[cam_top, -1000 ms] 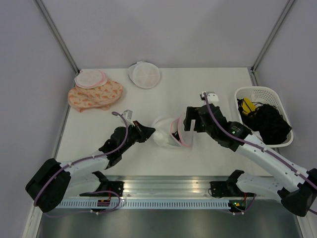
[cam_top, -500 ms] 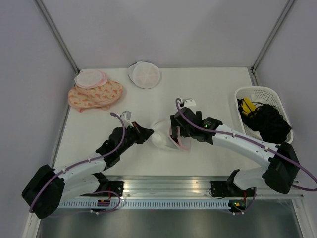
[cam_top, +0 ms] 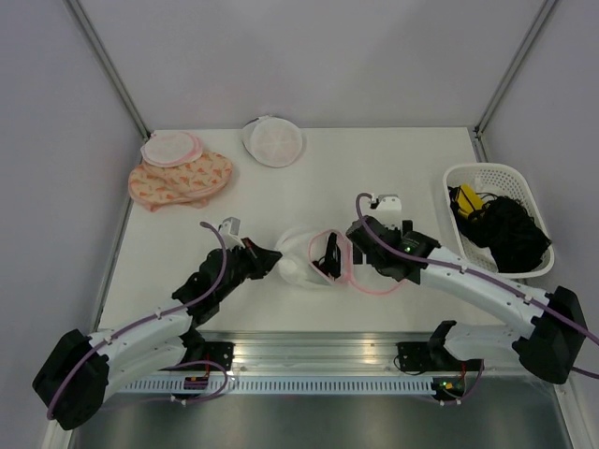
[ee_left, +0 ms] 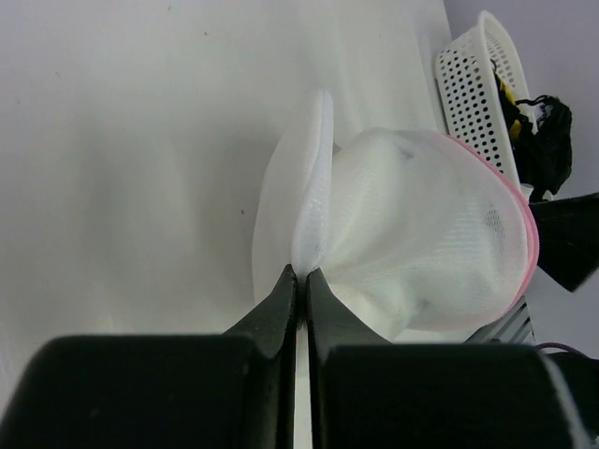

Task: Unzip the laundry bag and remove the bra

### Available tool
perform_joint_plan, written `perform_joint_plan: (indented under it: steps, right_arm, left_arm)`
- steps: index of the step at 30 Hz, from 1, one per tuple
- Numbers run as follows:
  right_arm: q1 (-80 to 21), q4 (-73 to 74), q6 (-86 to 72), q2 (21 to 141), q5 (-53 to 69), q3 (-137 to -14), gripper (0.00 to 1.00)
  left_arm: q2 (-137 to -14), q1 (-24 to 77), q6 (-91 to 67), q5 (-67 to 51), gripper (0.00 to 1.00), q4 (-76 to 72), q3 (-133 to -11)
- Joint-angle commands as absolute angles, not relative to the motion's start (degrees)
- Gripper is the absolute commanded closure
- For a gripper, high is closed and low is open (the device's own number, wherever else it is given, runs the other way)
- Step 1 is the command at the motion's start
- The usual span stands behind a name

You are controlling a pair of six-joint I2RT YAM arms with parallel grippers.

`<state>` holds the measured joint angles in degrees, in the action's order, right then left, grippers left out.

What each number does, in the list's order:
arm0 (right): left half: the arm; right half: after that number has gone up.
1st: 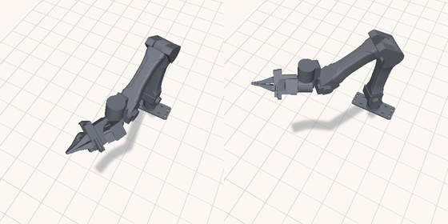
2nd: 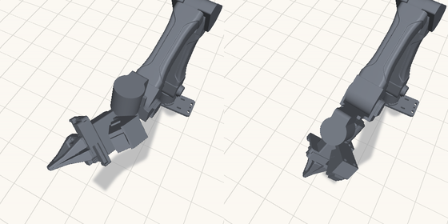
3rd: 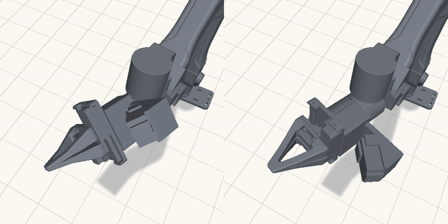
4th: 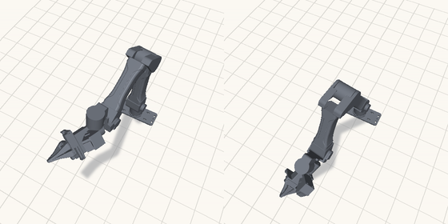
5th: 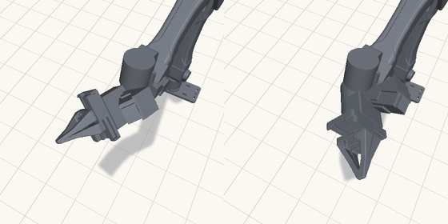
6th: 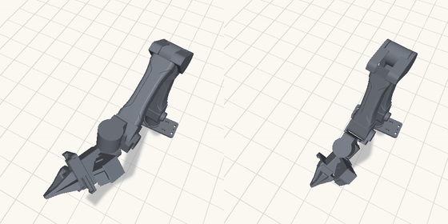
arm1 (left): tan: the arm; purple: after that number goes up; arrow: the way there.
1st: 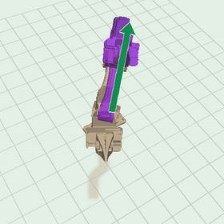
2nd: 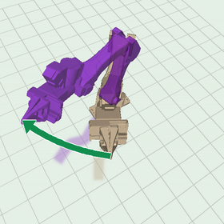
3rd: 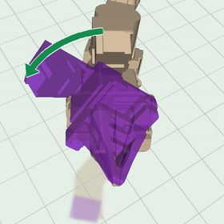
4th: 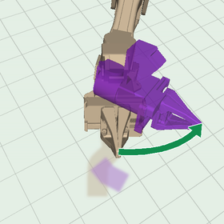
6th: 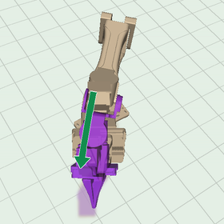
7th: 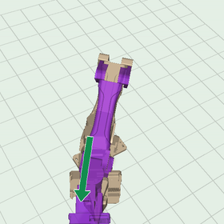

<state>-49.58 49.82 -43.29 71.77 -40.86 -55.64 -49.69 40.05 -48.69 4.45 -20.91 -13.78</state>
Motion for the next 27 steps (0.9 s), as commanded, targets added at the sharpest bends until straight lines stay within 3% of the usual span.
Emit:
perform_joint_plan:
  steps: [1, 9, 15, 20, 23, 24, 27]
  right_arm:
    - [-50.01, 32.76, -35.61, 65.32, -26.22, -51.35, 0.09]
    - [-49.92, 17.68, -32.25, 72.05, -11.79, -46.94, 0.16]
    - [-49.92, 9.41, -33.92, 79.35, -7.56, -44.03, 0.40]
    - [-49.92, 9.14, -34.01, 82.18, -8.96, -43.42, 0.48]
    - [-50.01, 8.09, -33.93, 83.05, -8.79, -42.72, 0.72]
    - [-49.92, 8.00, -33.75, 83.14, -8.53, -42.80, 0.84]
    - [-49.92, 8.08, -33.23, 82.79, -8.17, -42.98, 1.00]
  left_arm:
    - [-50.27, 39.99, -47.90, 4.92, 0.98, -22.58, -12.84]
    - [-50.10, 39.99, -49.04, 5.80, 0.98, -23.73, -10.20]
    - [-48.96, 39.90, -49.57, 6.59, 0.98, -23.29, -8.88]
    - [-48.60, 39.90, -49.66, 7.56, 0.98, -22.94, -8.26]
    - [-48.95, 39.90, -49.92, 8.00, 0.98, -23.11, -7.74]
    - [-49.13, 39.82, -50.01, 8.09, 0.98, -23.29, -7.47]
    - [-49.48, 39.81, -50.27, 8.44, 0.98, -23.47, -6.95]
